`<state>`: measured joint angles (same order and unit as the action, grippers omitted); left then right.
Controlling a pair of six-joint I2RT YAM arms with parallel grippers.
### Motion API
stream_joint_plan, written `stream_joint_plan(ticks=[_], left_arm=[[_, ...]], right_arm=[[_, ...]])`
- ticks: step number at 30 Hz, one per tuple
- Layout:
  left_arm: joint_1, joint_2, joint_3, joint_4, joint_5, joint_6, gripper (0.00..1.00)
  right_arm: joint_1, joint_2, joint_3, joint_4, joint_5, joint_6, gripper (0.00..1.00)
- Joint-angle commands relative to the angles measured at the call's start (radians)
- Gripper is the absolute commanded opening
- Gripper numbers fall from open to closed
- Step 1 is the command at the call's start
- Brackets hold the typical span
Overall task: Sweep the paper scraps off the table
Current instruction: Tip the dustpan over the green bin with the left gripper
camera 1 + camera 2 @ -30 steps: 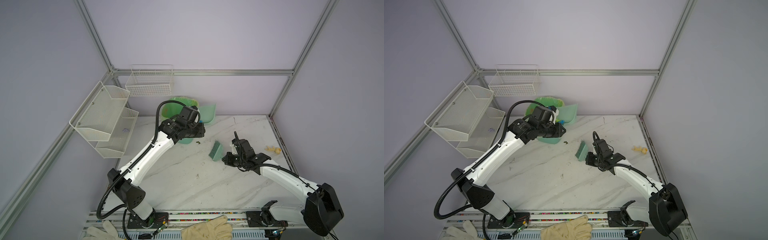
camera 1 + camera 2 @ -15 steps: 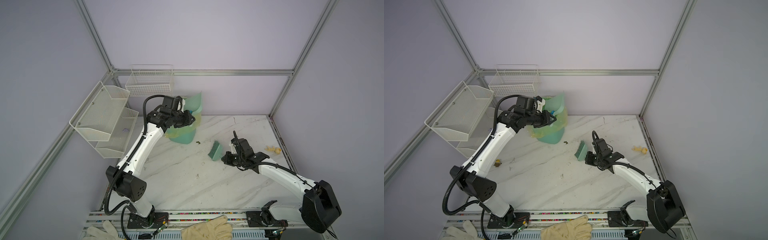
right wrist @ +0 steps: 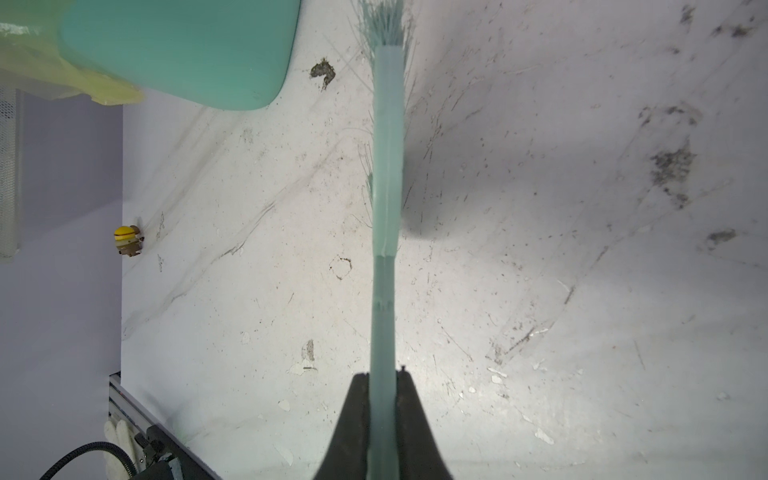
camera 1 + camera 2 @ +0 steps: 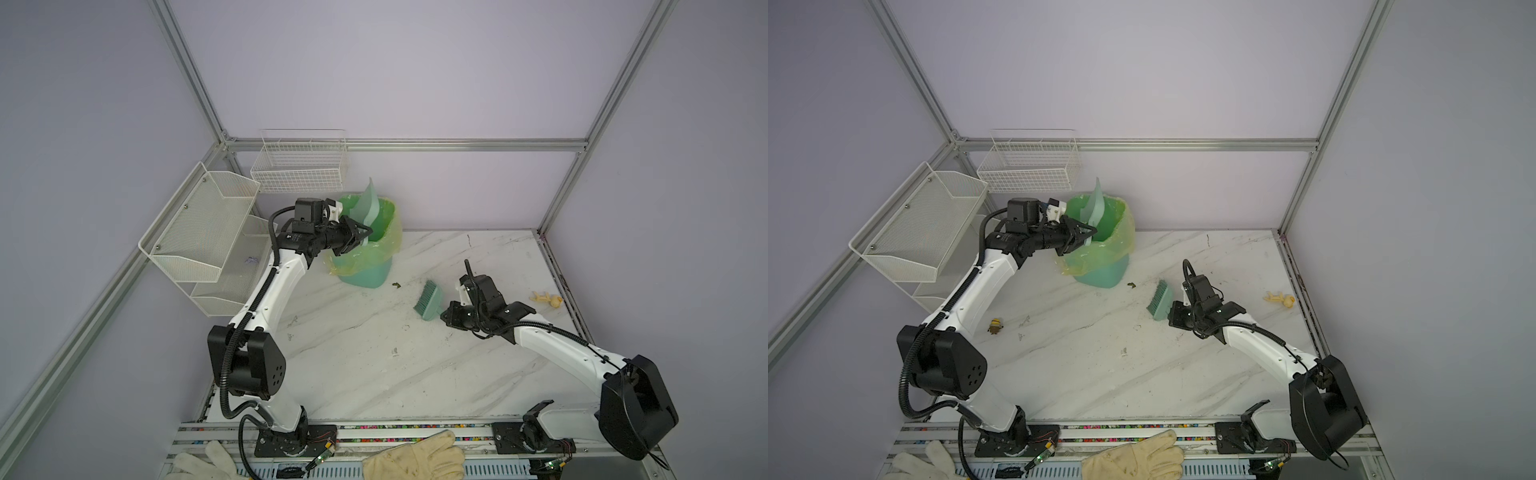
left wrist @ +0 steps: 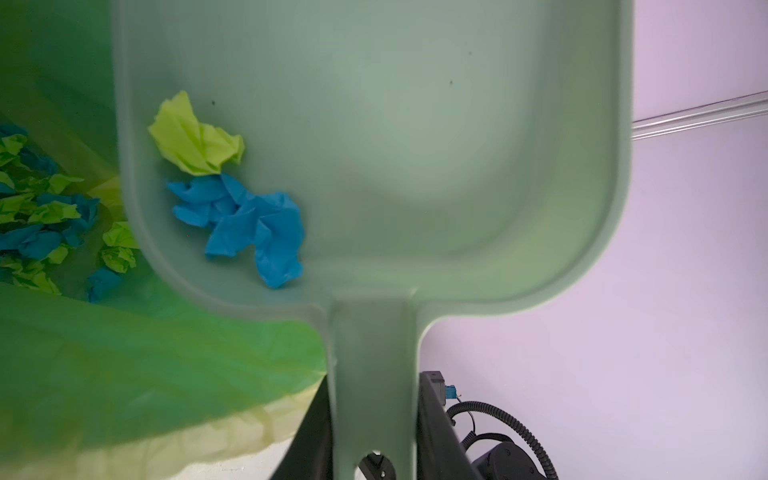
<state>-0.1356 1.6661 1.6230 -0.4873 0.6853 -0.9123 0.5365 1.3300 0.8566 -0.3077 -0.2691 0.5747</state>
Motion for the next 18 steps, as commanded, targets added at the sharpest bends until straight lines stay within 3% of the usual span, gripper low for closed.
stream_joint_plan(ticks=[1, 9, 18], left_arm=[[0.02, -0.05, -0.07, 0.187, 0.128, -0.108, 0.0], [0.07, -0.086, -0.294, 0.678, 0.251, -0.493, 0.0], [0.086, -0.102, -0.379, 0.934, 0.278, -0.705, 0.0]], right_arm=[[-0.006, 0.0, 0.027, 0.019, -0.004, -0.006, 0.0], [-0.007, 0.005, 0.027, 0.027, -0.012, -0.003, 0.0], [-0.007, -0.003, 0.027, 0.029, -0.017, 0.001, 0.0]])
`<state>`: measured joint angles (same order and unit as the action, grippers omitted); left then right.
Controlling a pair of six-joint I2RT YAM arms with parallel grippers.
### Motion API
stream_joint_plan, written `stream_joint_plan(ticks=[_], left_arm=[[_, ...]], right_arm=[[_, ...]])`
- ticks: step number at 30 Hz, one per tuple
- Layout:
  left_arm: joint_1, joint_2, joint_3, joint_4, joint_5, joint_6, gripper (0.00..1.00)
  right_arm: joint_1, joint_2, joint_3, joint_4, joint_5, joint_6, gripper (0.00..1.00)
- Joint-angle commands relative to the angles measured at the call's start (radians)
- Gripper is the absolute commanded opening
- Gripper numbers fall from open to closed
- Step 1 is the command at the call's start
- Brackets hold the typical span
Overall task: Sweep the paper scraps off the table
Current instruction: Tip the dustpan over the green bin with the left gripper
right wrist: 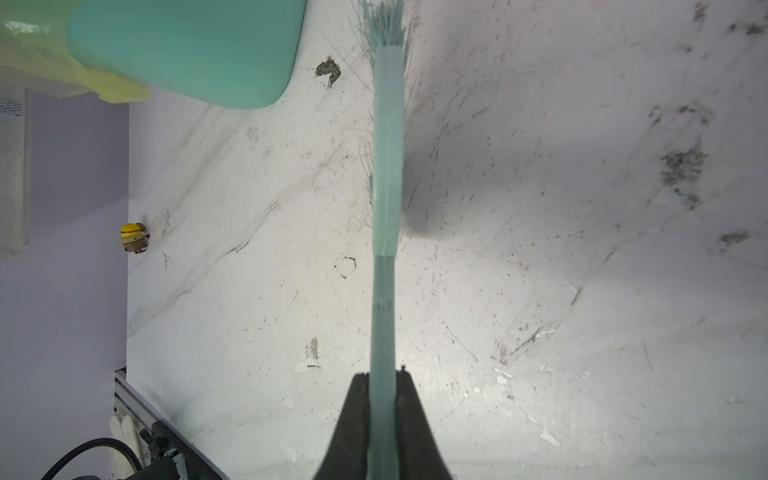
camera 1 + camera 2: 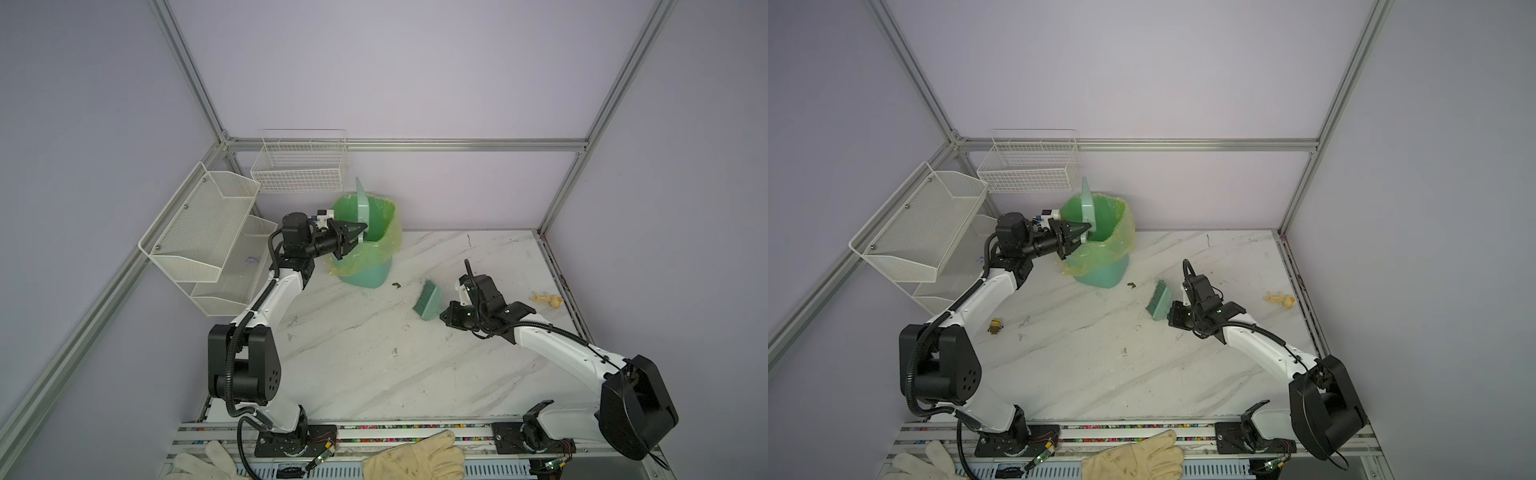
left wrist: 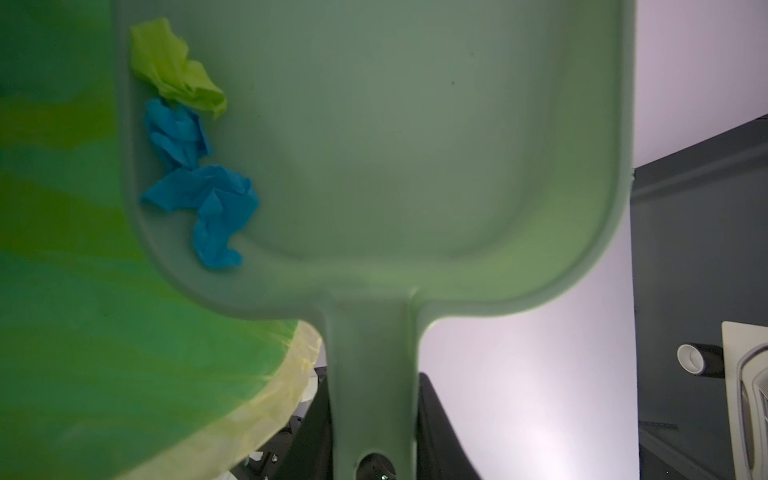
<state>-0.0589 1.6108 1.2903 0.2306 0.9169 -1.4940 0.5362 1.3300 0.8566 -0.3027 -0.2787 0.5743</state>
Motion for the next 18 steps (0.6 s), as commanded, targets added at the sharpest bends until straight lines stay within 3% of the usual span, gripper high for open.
stream_joint_plan(ticks=[1, 5, 10, 18], left_arm=[[0.011, -0.041, -0.064, 0.287, 0.048, -0.181, 0.0], [0.016, -0.004, -0.131, 0.609, 0.044, -0.412, 0.0], [0.017, 0.033, -0.186, 0.815, 0.021, -0.569, 0.0], [0.017, 0.023, -0.209, 0.84, 0.023, -0.586, 0.0]], right_arm=[[-0.007, -0.005, 0.027, 0.024, -0.009, 0.001, 0.0], [-0.008, -0.01, 0.026, 0.025, -0.01, 0.002, 0.0], [-0.007, -0.012, 0.024, 0.034, -0.02, 0.01, 0.0], [-0.008, -0.018, 0.025, 0.036, -0.024, 0.016, 0.0]])
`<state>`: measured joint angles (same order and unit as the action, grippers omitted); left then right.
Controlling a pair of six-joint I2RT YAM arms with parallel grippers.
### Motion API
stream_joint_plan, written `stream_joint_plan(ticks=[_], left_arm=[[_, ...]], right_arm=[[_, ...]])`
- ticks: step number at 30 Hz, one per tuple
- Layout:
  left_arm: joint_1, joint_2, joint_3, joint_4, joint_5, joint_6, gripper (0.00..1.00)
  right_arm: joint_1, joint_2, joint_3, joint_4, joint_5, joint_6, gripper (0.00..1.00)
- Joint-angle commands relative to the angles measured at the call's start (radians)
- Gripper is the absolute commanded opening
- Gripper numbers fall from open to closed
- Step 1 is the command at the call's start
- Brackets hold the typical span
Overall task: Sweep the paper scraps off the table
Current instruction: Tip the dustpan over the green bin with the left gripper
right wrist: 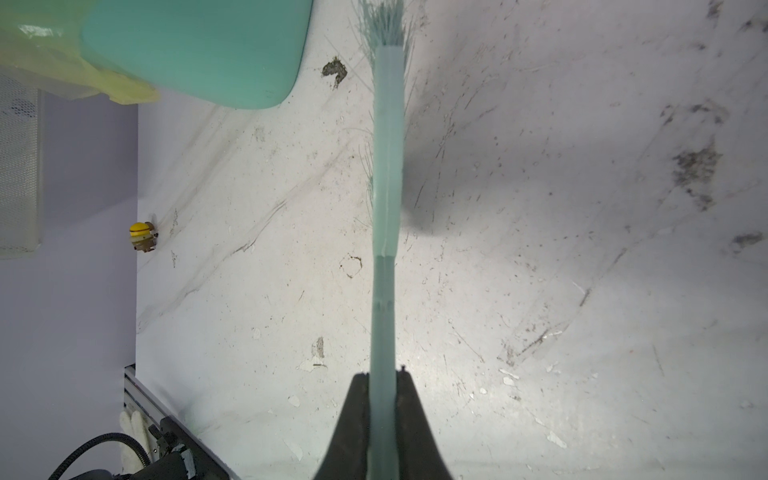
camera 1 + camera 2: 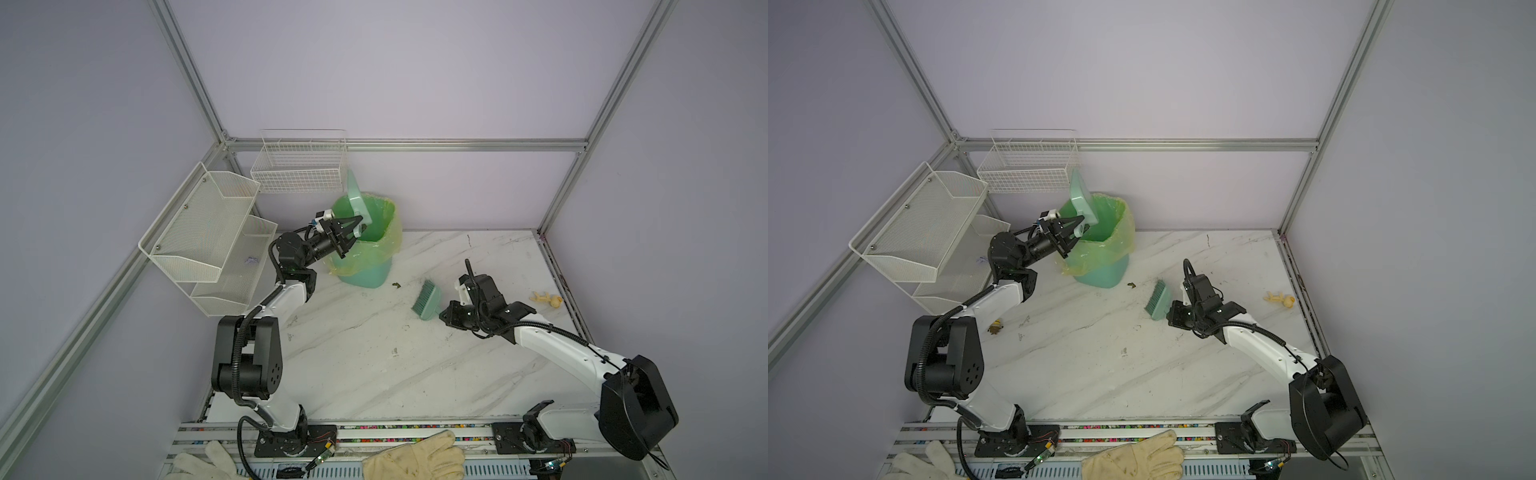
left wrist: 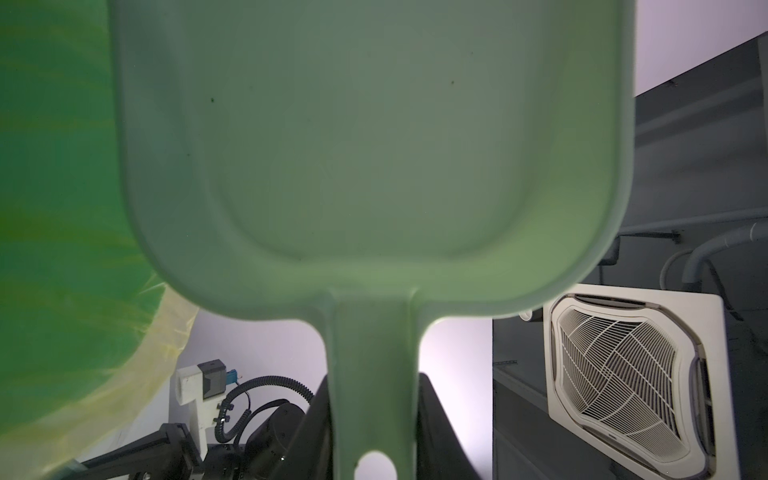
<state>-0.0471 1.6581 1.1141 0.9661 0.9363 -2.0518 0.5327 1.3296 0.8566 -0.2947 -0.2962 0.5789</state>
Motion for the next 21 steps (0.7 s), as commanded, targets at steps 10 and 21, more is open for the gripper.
stream_joint_plan(ticks=[10, 21], left_arm=[[0.005, -0.038, -0.043, 0.163, 0.003, -0.076, 0.0], [0.005, -0.056, -0.044, 0.164, 0.022, -0.077, 0.0]], right_arm=[[-0.005, -0.024, 0.024, 0.046, -0.02, 0.038, 0.0], [-0.004, -0.02, 0.037, 0.054, -0.027, 0.056, 0.0]])
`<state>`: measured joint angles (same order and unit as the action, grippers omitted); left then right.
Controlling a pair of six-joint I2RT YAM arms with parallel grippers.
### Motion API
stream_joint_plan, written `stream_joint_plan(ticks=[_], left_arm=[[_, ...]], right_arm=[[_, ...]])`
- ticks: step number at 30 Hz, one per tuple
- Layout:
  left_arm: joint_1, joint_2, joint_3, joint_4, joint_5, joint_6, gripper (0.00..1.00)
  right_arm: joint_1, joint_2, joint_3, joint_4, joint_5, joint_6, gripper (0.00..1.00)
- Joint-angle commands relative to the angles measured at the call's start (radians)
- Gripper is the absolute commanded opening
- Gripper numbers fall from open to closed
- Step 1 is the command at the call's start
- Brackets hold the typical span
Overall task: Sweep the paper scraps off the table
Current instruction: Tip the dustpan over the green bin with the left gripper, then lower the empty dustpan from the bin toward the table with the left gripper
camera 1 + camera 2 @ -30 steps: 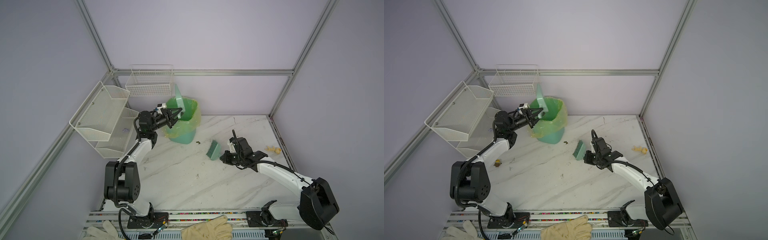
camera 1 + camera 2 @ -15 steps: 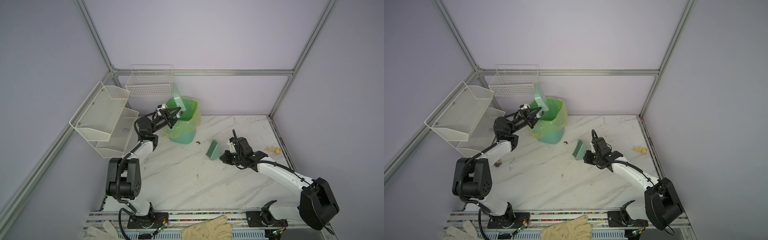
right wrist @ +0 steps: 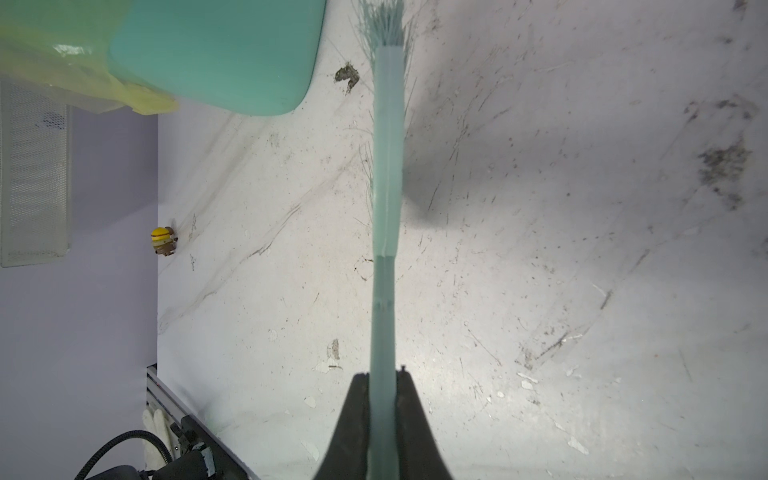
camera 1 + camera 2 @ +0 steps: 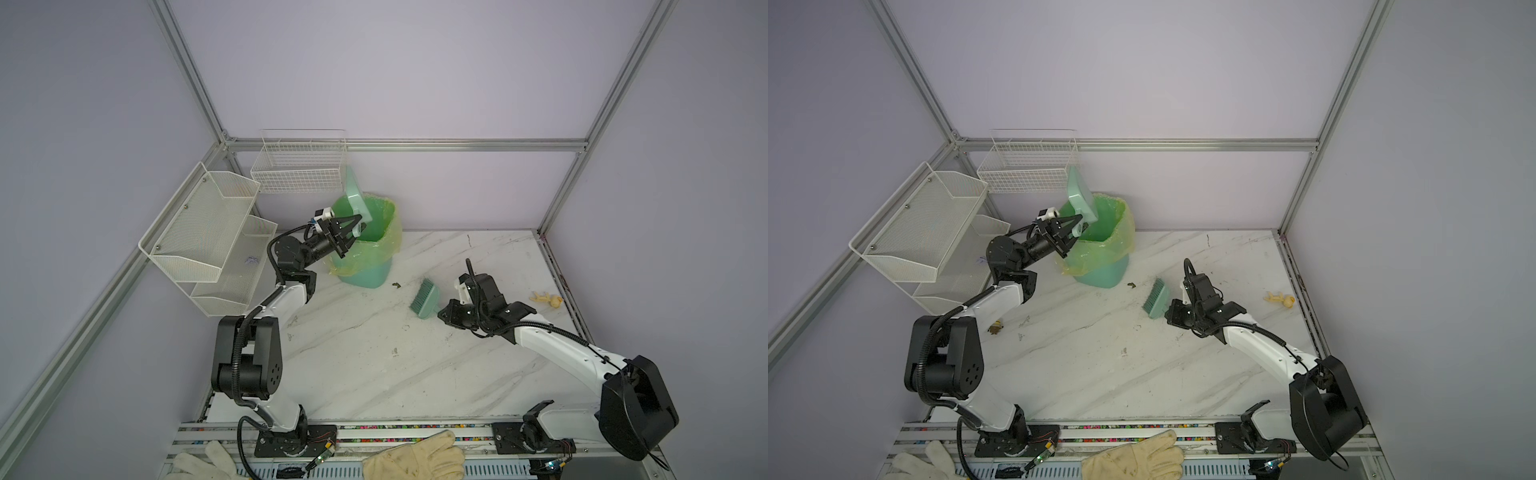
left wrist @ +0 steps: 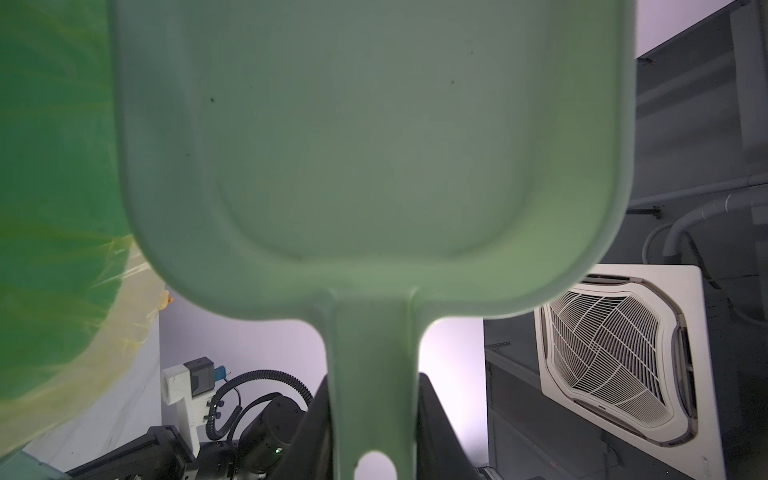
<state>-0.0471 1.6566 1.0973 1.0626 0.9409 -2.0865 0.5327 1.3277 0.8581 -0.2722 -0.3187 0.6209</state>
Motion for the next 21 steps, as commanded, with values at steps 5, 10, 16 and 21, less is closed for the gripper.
stream_joint_plan(ticks=[5, 10, 16, 21], left_arm=[[0.005, -0.065, -0.025, 0.041, 0.033, -0.013, 0.0], [0.003, -0.122, -0.01, -0.15, 0.073, 0.152, 0.0], [-0.002, -0.215, 0.034, -0.551, 0.088, 0.456, 0.0], [-0.014, -0.233, 0.053, -0.682, 0.088, 0.562, 0.0]], right_arm=[[-0.004, -0.02, 0.033, 0.031, -0.004, 0.017, 0.0], [-0.006, -0.028, 0.036, 0.032, -0.008, 0.022, 0.0], [-0.018, -0.023, 0.027, 0.056, -0.053, 0.042, 0.0], [-0.028, -0.03, 0.034, 0.059, -0.056, 0.046, 0.0]])
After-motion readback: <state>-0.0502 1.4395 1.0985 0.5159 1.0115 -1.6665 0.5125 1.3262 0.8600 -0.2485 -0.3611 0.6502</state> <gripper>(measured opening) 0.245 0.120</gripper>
